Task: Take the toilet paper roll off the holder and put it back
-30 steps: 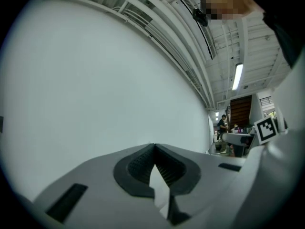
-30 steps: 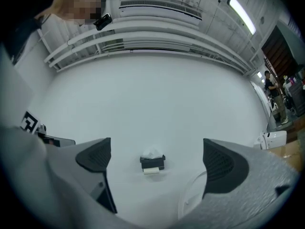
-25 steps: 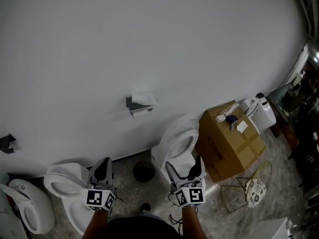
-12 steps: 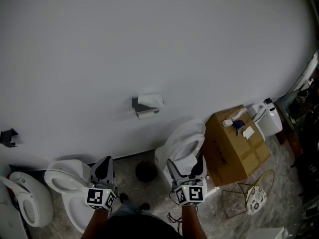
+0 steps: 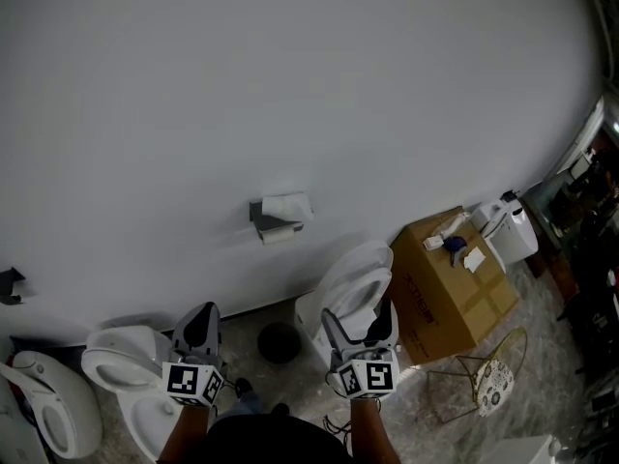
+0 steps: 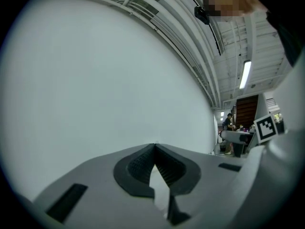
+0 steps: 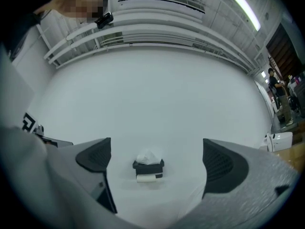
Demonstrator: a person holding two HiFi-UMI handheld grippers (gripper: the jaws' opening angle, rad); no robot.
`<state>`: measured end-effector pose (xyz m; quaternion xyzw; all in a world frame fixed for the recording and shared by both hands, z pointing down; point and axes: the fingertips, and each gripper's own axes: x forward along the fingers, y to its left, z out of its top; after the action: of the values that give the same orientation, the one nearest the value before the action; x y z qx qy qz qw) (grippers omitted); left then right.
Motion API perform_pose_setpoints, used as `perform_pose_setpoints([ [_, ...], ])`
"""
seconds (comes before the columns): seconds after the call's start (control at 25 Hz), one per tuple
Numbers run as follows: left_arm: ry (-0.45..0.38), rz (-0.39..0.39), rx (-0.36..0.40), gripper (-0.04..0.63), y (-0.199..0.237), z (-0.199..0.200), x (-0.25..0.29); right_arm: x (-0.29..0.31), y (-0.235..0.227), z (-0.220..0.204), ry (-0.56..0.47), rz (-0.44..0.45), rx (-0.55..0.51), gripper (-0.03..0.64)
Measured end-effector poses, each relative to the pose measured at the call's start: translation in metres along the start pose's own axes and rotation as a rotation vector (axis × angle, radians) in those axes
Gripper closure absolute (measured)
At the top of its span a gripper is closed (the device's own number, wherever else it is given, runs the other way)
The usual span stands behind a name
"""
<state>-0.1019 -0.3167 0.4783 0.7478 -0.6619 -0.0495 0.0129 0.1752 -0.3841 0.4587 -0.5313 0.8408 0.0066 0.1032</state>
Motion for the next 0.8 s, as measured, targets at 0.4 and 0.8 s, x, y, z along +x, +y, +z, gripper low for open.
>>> perform_pose_setpoints([
  [0.4, -0.005, -0.026, -0.028, 0.592, 0.030, 0.016, 0.038, 0.058, 0.022, -0.006, 0.010, 0.027, -0.050, 0.037],
  [0.8, -0.003, -0.058, -0.053, 0.592, 0.066, 0.006, 0.055, 0.099, 0.052, -0.015, 0.014, 0.066, -0.059, 0.038],
])
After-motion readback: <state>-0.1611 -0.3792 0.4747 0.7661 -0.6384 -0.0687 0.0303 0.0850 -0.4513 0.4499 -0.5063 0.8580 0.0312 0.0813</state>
